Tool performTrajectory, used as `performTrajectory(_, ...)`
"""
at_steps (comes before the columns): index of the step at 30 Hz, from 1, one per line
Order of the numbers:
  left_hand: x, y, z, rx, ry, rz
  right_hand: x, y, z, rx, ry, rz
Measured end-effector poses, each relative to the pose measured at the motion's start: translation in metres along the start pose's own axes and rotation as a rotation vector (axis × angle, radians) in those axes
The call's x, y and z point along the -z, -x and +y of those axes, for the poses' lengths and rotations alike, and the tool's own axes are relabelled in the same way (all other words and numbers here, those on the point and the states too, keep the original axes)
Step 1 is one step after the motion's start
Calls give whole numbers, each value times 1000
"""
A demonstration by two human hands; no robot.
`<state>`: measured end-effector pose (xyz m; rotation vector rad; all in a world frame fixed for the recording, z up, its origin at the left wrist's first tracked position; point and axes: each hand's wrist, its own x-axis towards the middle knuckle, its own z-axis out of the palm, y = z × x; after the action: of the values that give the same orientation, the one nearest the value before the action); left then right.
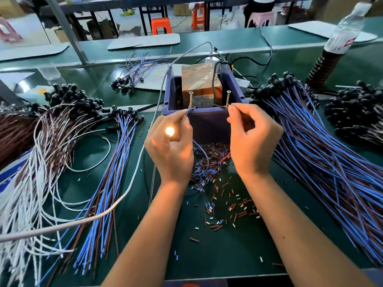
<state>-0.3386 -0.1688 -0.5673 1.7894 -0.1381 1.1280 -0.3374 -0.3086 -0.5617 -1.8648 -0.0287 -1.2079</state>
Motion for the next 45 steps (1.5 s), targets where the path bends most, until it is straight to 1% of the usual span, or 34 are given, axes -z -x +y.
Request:
performTrajectory(4,0,0,1,63,102,-13,2,0,2,-16,-40,-33)
performTrajectory(9,-2,1,0,30,25,11,4,-1,6,35,-15,-34)
performTrajectory(11,-3,3,1,71,59,18,5,0,7,29,-16,-32)
performTrajectory(13,-3,4,1,119,79,62,7,1,8,-3,-25,-30)
performTrajectory(17,-4,4,9,152,104,102,11,0,2,-3,-2,-13)
performTrajectory(20,-9,4,31,212,184,21,26,-5,-8,93,169,85)
performTrajectory(22,-19,0,55,267,278,-91,44,-14,-19,248,255,140)
performTrajectory(23,-27,-3,68,310,354,-148,56,-19,-24,331,278,144)
performTrajectory(24,-36,-8,82,378,455,-194,66,-24,-28,385,277,112)
performTrajectory(25,-47,-13,98,481,582,-231,76,-29,-31,392,261,46)
performTrajectory(26,-58,-19,113,611,712,-255,84,-35,-33,349,239,-47)
performTrajectory(28,-78,-32,139,850,932,-311,100,-46,-35,164,223,-211)
performTrajectory(29,-86,-37,150,908,996,-351,108,-51,-32,71,244,-257)
performTrajectory(30,-95,-42,159,931,1034,-393,117,-56,-27,4,308,-274)
performTrajectory(32,-106,-50,173,935,1119,-446,137,-69,-14,-86,604,-237)
performTrajectory(33,-111,-53,179,943,1169,-461,149,-76,-9,-160,759,-181)
performTrajectory(34,-115,-56,184,950,1195,-465,160,-82,-8,-248,848,-115)
performTrajectory(35,-120,-58,187,946,1207,-465,171,-87,-8,-314,884,-48)
performTrajectory(36,-125,-59,189,933,1211,-458,179,-91,-9,-330,891,5)
performTrajectory(37,-130,-58,191,924,1215,-452,184,-93,-10,-293,896,30)
performTrajectory(38,-136,-56,194,928,1221,-462,187,-95,-11,-227,904,20)
performTrajectory(40,-144,-48,198,985,1246,-547,184,-96,-12,-137,843,-131)
performTrajectory(41,-148,-44,199,1033,1265,-593,181,-95,-12,-153,738,-242)
performTrajectory(43,-153,-41,198,1125,1335,-622,180,-94,-12,-274,400,-441)
performTrajectory(45,-156,-46,195,1209,1460,-562,184,-92,-11,-412,51,-528)
